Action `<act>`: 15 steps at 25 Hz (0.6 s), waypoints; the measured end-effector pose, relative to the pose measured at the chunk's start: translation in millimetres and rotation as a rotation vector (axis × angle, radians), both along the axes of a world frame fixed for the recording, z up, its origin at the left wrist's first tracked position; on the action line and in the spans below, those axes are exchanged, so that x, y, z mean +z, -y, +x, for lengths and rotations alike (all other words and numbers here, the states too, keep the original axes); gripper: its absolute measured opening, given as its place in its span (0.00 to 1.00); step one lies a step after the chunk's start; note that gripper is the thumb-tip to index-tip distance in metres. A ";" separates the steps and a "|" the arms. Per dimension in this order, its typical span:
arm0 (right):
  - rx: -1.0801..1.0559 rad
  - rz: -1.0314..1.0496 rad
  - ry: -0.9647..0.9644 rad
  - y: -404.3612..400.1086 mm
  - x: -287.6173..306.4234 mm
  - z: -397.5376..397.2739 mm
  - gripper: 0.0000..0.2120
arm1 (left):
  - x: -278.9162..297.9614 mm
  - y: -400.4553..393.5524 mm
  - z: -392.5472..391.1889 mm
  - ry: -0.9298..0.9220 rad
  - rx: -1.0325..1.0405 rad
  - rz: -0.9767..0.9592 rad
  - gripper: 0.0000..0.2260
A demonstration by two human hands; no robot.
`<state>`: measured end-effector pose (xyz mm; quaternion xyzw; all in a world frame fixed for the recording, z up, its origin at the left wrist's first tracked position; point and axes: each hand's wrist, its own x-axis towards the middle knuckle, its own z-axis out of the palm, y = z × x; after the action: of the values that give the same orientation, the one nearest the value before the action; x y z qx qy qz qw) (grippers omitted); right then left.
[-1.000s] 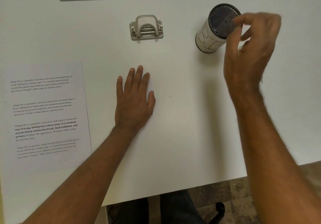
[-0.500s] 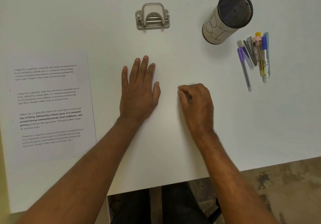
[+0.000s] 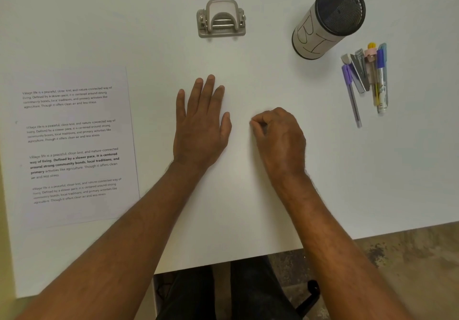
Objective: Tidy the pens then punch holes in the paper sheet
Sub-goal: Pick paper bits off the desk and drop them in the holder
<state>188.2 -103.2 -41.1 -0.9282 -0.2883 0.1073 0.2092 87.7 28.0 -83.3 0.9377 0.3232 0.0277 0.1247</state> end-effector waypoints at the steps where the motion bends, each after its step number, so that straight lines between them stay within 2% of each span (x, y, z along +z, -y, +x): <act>1: 0.006 -0.018 0.017 -2.0 0.2 -0.5 0.05 | -0.3 0.2 -0.1 -0.002 -0.001 -0.003 0.26; 9: 0.039 -0.053 0.014 -3.6 -2.3 1.5 0.04 | 0.7 -0.6 0.5 -0.009 -0.002 -0.008 0.27; 13: -0.147 0.204 -0.265 12.6 -6.3 14.4 0.06 | 1.7 -0.1 0.6 0.003 0.000 -0.011 0.27; 15: -0.130 0.261 -0.274 22.5 -7.7 22.0 0.06 | 1.8 0.4 0.2 0.007 0.002 -0.011 0.26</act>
<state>210.2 -125.8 -48.8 -0.8866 -0.2082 0.1805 0.3714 87.9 27.6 -81.6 0.9366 0.3236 0.0296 0.1309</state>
